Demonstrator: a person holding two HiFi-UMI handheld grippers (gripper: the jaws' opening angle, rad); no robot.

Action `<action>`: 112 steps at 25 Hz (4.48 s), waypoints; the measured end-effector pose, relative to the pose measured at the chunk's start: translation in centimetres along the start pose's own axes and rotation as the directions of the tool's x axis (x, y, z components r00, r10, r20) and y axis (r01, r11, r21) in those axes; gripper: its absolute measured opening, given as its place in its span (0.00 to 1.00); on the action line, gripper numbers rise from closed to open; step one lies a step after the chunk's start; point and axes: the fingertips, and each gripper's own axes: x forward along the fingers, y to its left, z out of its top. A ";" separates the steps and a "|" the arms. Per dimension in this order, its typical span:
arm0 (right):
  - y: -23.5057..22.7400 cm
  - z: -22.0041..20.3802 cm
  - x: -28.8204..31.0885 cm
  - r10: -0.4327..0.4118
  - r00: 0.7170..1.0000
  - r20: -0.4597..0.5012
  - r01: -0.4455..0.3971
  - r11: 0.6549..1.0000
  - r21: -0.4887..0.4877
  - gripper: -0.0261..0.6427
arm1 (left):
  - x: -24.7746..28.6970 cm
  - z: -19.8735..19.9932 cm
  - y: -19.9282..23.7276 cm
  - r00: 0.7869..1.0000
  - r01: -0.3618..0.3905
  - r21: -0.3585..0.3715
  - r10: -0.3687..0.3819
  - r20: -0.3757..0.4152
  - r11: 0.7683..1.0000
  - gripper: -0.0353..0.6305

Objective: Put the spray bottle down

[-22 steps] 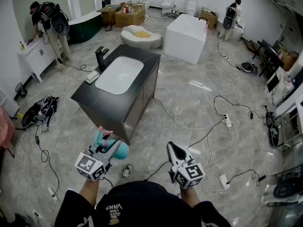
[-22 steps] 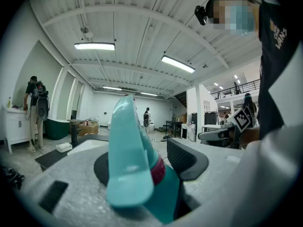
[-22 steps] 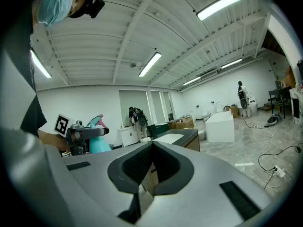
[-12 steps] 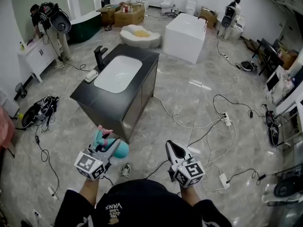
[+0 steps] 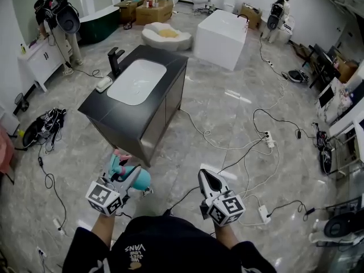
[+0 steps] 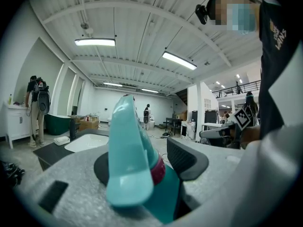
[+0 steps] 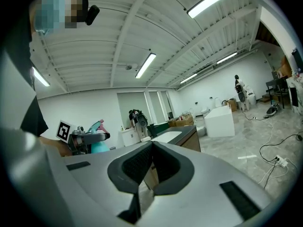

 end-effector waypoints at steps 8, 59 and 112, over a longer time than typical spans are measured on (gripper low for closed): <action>-4.5 0.4 4.0 -0.050 0.999 -0.011 0.050 0.999 0.021 0.05 | 6.6 0.3 3.2 0.999 0.041 -0.003 -0.041 0.008 0.999 0.38; -43.5 16.2 42.0 0.324 0.935 -0.143 -0.327 0.945 0.003 0.05 | 49.0 7.9 25.3 0.909 -0.417 -0.034 0.417 -0.002 0.908 0.38; -38.6 14.8 79.9 0.452 0.779 -0.434 -0.500 0.866 0.004 0.05 | 64.4 8.5 70.4 0.862 -0.495 0.173 0.506 -0.025 0.851 0.38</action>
